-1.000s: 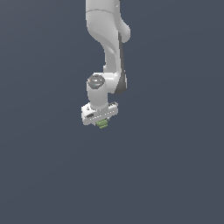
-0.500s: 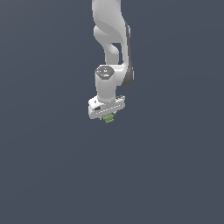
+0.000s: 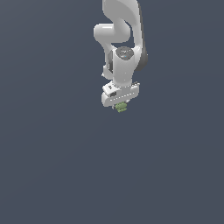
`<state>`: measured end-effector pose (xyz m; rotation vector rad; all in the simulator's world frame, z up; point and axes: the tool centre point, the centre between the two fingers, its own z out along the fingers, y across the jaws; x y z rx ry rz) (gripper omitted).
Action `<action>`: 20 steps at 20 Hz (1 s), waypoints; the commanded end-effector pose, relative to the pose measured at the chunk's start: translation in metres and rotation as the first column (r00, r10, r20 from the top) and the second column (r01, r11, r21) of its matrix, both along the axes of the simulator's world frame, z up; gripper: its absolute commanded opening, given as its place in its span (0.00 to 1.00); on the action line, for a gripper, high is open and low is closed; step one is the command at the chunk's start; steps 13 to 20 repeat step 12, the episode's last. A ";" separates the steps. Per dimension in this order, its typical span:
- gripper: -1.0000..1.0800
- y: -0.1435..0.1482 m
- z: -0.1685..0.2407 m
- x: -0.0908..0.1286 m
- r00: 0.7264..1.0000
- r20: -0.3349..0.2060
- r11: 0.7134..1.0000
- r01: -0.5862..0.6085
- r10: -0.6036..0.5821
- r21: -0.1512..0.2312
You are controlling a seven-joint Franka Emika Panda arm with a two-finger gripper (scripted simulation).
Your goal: Pick up the object and move it to a goal position.
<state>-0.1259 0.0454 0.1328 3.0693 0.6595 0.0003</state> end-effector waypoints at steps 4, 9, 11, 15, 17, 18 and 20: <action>0.00 0.030 0.024 -0.015 1.000 0.000 1.000 0.001 -0.001 -0.001; 0.00 0.045 0.036 -0.021 1.000 -0.001 1.000 0.001 -0.001 0.001; 0.00 0.048 0.038 -0.022 1.000 -0.001 1.000 0.001 -0.001 0.001; 0.00 0.048 0.038 -0.022 1.000 -0.001 1.000 0.001 -0.001 0.001; 0.00 0.048 0.038 -0.022 1.000 -0.001 1.000 0.001 -0.001 0.001; 0.00 0.048 0.038 -0.022 1.000 -0.001 1.000 0.001 -0.001 0.001; 0.00 0.048 0.038 -0.022 1.000 -0.001 1.000 0.001 -0.001 0.001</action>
